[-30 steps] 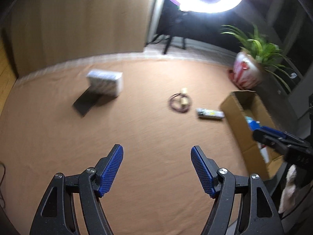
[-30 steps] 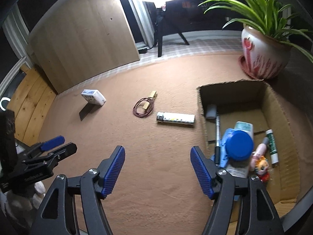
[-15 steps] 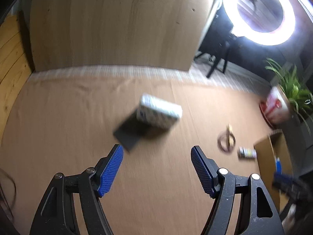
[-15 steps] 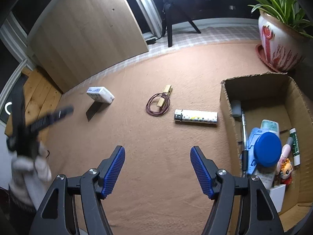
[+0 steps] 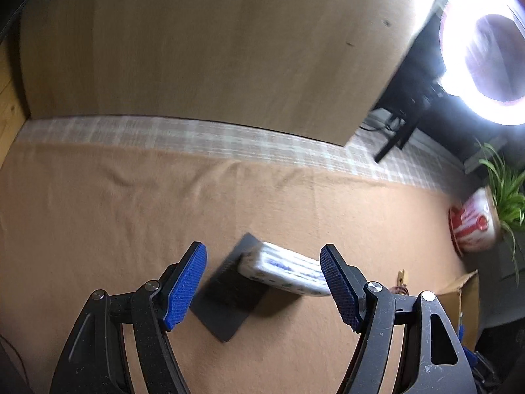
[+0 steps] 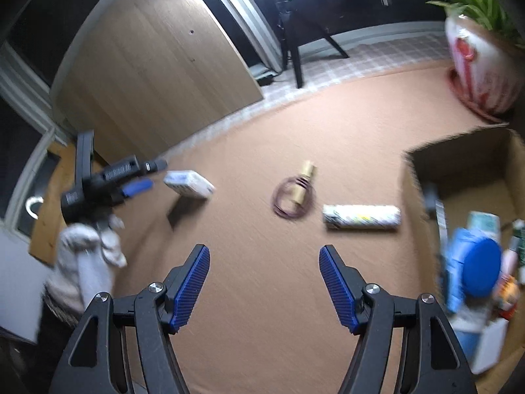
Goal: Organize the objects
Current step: 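Move the left tool to the white Vinda tissue pack on the floor, then close the left tool on the tissue pack and lift it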
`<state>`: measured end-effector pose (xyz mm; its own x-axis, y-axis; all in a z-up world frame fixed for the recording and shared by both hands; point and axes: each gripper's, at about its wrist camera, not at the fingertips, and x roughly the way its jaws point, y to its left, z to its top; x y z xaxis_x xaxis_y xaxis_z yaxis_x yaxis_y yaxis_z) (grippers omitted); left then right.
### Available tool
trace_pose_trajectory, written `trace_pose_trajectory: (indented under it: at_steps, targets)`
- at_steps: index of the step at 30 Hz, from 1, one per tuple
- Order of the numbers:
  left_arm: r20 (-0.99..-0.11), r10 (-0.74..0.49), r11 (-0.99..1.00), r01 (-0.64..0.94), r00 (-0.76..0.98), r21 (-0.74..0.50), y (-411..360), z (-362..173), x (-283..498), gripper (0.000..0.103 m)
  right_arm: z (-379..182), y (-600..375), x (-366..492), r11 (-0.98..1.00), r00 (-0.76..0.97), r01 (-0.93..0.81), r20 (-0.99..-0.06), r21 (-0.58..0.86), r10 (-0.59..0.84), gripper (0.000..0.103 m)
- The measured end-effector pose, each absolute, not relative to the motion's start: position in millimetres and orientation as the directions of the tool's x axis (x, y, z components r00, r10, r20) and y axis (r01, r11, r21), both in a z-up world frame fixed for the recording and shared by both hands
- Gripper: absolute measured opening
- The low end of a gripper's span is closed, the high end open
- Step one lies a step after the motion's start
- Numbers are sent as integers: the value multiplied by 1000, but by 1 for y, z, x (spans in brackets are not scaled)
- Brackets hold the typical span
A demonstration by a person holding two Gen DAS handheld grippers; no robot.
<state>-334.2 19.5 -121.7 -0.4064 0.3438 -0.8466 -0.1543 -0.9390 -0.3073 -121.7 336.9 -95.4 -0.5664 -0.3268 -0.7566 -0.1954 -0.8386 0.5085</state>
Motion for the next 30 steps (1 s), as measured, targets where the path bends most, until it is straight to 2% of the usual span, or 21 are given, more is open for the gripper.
trace_pose_trajectory:
  at_steps: [4, 8, 17, 22, 30]
  targets:
    - [-834, 360, -933, -157, -418, -324, -1, -130, -328, 75, -119, 331, -160, -715, -553, -233, -694, 659, -460, 65]
    - [-831, 372, -925, -238, -414, -296, -10, -142, -316, 74, -141, 320, -197, -636, -538, -278, -665, 720, -518, 65]
    - [-818, 387, -877, -445, -425, -183, 24, -155, -305, 74, -143, 277, -256, -666, -506, -249, -681, 703, -530, 60]
    - [-816, 378, -858, -496, -437, -132, 35, -157, -308, 75, -145, 261, -275, -688, -471, -244, -703, 684, -532, 52]
    - [-801, 432, -819, -552, -414, -156, 43, -159, -314, 75, -151, 255, -295, -725, -464, -231, -728, 649, -505, 48]
